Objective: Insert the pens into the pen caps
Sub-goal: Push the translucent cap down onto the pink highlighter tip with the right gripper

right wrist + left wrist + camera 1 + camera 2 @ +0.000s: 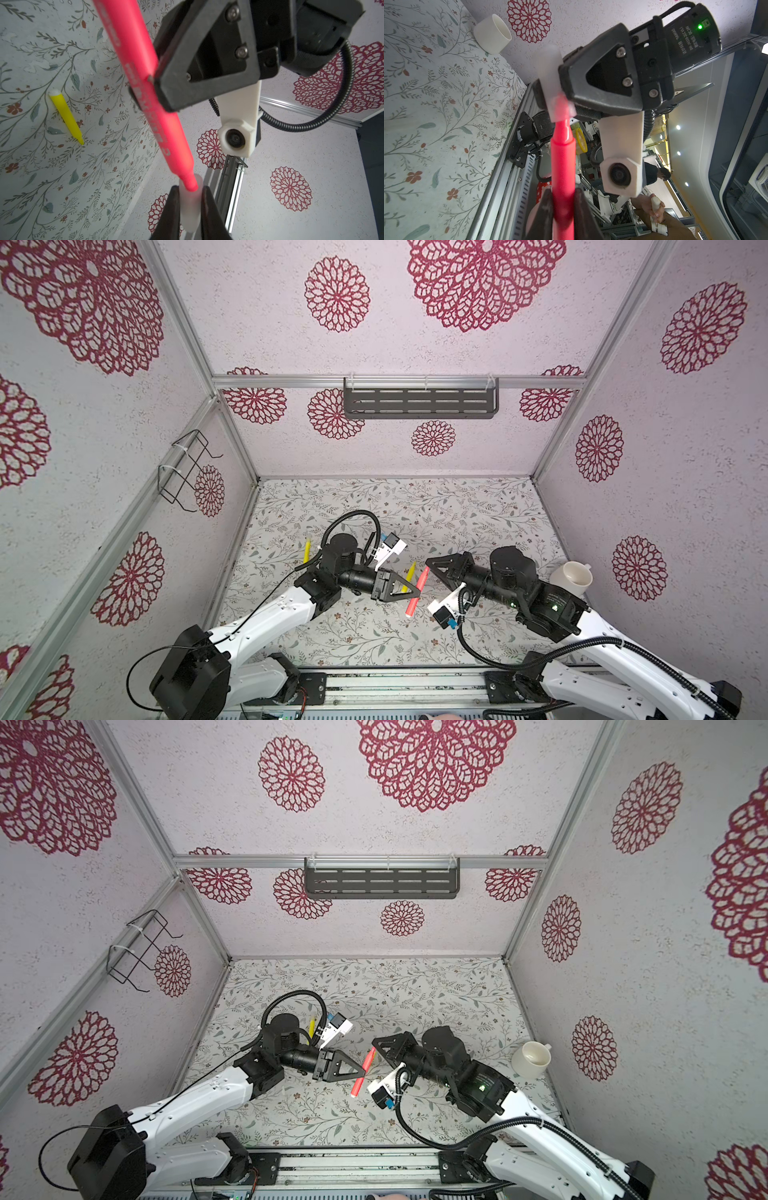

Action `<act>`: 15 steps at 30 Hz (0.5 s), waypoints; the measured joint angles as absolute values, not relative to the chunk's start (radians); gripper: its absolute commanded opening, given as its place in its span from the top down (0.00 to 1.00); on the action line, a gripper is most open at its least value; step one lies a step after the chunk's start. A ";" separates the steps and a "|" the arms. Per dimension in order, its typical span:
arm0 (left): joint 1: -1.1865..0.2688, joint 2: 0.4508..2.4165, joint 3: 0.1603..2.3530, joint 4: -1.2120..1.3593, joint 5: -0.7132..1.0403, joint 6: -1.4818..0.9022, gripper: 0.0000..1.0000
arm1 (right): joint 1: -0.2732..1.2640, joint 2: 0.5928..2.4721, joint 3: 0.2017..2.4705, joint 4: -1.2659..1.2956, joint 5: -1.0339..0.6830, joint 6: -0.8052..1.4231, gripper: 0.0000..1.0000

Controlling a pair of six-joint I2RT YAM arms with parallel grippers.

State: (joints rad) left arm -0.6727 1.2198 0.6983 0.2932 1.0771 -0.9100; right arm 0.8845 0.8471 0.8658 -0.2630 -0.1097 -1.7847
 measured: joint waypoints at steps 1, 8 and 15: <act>-0.671 1.220 0.698 0.293 1.083 -0.911 1.00 | 0.887 0.848 0.871 -0.271 -0.108 -1.795 1.00; -0.652 1.218 0.698 0.276 1.114 -0.911 1.00 | 0.911 0.860 0.897 -0.321 -0.097 -1.842 1.00; -0.641 1.217 0.698 0.249 1.128 -0.910 1.00 | 0.942 0.889 0.927 -0.367 -0.061 -1.867 1.00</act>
State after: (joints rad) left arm -0.6411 1.2175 0.6983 0.2485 1.1282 -0.9096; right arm 0.9421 0.8890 0.9272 -0.3668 -0.0608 -1.8671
